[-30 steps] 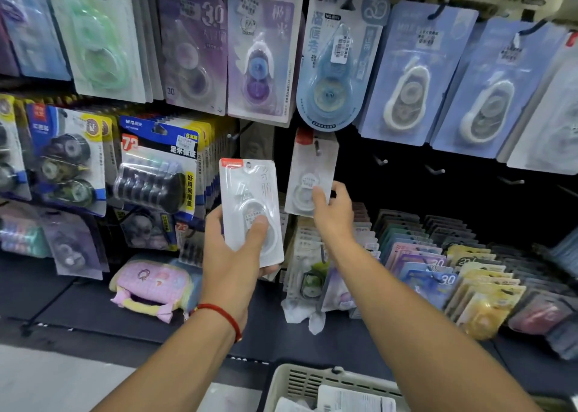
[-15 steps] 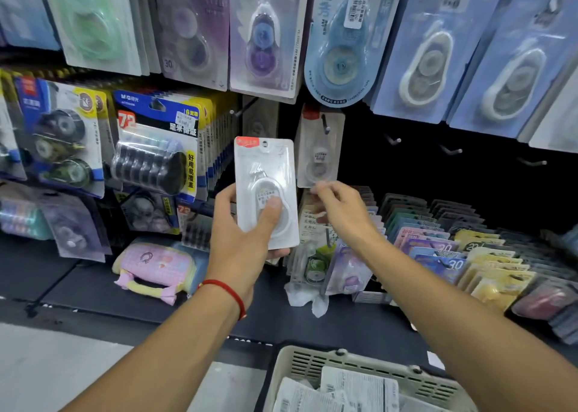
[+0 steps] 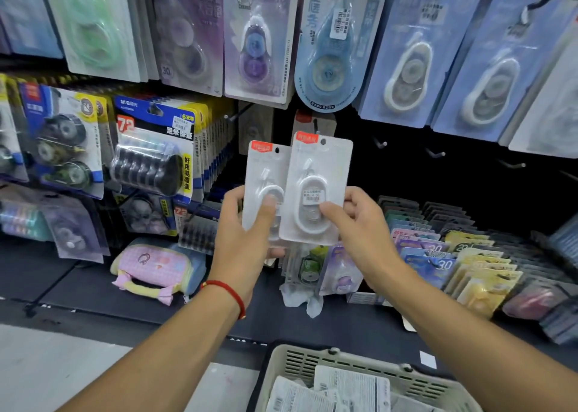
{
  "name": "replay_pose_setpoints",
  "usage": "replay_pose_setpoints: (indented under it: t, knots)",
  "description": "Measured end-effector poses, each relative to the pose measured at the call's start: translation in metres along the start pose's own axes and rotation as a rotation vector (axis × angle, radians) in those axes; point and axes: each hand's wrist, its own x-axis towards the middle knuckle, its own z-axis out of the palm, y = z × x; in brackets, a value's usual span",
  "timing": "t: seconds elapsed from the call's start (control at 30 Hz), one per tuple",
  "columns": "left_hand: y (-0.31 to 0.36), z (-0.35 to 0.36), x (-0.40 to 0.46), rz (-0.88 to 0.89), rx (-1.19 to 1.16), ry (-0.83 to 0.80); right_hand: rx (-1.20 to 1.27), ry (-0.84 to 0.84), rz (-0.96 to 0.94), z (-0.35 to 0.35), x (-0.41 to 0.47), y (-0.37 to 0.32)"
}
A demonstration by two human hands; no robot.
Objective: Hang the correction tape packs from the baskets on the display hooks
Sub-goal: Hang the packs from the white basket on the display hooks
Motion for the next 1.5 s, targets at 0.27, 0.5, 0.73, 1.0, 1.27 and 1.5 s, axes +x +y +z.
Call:
replay_pose_setpoints:
  t: [0.27,0.5,0.73,1.0,1.27,1.5]
  knots:
    - [0.001,-0.006,0.007,0.007,-0.038,0.125,-0.043,0.026,-0.033,0.000,0.019,-0.010]
    - [0.006,-0.009,0.005,0.035,-0.045,0.138,0.009,0.079,-0.085,0.008,0.020,0.002]
    - [0.009,-0.017,0.006,0.044,-0.056,0.134,0.018,0.143,-0.149,0.012,0.026,0.013]
    - [0.005,-0.026,0.012,0.042,-0.030,0.140,-0.056,0.195,-0.058,0.029,0.057,0.041]
    - [-0.008,-0.023,0.013,0.031,0.038,0.085,-0.015,0.268,0.188,0.043,0.158,0.066]
    - [-0.012,-0.016,0.014,-0.002,-0.046,0.024,-0.302,0.268,0.257,0.036,0.128,0.061]
